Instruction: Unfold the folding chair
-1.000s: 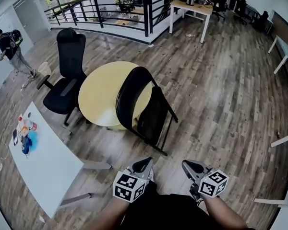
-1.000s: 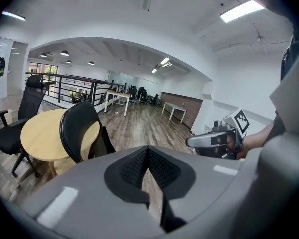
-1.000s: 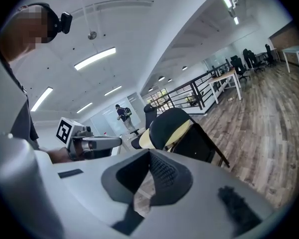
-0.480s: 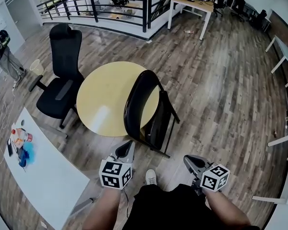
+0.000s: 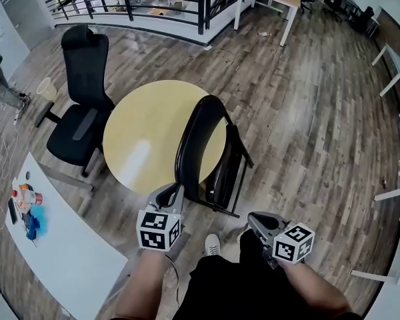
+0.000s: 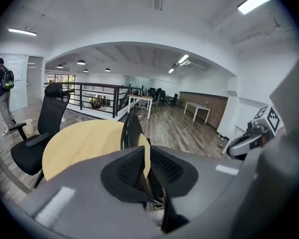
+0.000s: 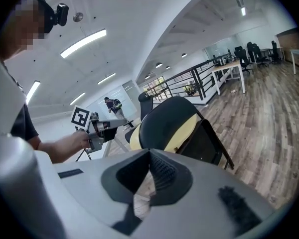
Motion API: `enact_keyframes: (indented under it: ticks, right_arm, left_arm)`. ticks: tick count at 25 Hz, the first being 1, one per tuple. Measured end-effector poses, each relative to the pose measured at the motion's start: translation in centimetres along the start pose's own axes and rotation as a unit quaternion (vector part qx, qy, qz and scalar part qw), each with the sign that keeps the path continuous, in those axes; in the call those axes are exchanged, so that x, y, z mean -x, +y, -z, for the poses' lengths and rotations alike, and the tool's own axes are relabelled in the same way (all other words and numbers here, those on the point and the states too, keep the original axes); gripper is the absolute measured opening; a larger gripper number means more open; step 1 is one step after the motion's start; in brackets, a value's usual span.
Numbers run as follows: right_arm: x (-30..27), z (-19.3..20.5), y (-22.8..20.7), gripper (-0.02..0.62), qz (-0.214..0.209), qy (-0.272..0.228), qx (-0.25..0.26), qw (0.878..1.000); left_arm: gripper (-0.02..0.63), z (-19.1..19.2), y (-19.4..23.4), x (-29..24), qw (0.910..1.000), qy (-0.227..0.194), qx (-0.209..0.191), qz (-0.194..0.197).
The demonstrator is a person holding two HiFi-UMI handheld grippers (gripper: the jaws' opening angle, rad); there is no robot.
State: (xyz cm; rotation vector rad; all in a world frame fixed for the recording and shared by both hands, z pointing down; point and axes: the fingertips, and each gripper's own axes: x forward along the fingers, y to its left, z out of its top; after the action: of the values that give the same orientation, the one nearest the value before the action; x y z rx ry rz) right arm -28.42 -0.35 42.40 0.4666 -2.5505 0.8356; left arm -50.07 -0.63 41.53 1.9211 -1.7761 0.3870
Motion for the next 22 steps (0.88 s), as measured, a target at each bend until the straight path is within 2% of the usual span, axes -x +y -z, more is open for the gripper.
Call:
enact_keyframes:
  ticks: [4, 7, 10, 14, 16, 19, 22]
  right_arm:
    - [-1.7, -0.3, -1.0, -0.002, -0.014, 0.009, 0.009, 1.0]
    - [-3.2, -0.1, -1.8, -0.002, -0.033, 0.029, 0.018, 0.999]
    - [-4.6, 0.2, -2.6, -0.002, -0.047, 0.038, 0.012, 0.998]
    - [-7.3, -0.1, -5.0, -0.002, -0.047, 0.041, 0.002, 0.998]
    - [-8.9, 0.1, -6.6, 0.004, -0.045, 0.046, -0.018, 0.998]
    - [-11.3, 1.1, -9.6, 0.06, -0.04, 0.053, -0.068, 0.995]
    - [-13.4, 2.4, -13.0, 0.086, -0.031, 0.061, -0.123, 0.99]
  left_arm:
    - [0.08, -0.3, 2.4, -2.3, 0.9996, 0.011, -0.004, -0.024]
    - [0.131, -0.1, 4.3, -4.8, 0.9988, 0.031, 0.007, -0.038]
    - [0.192, 0.7, 5.3, -7.7, 0.9967, 0.063, 0.044, -0.025]
    - [0.198, 0.6, 5.7, -10.3, 0.9945, 0.078, 0.068, -0.006]
    - [0.192, 0.7, 5.5, -11.1, 0.9941, 0.093, 0.056, -0.001]
    - [0.183, 0.9, 5.3, -11.9, 0.9938, 0.104, 0.039, -0.003]
    - [0.169, 0.8, 5.3, -12.6, 0.9938, 0.095, 0.057, 0.013]
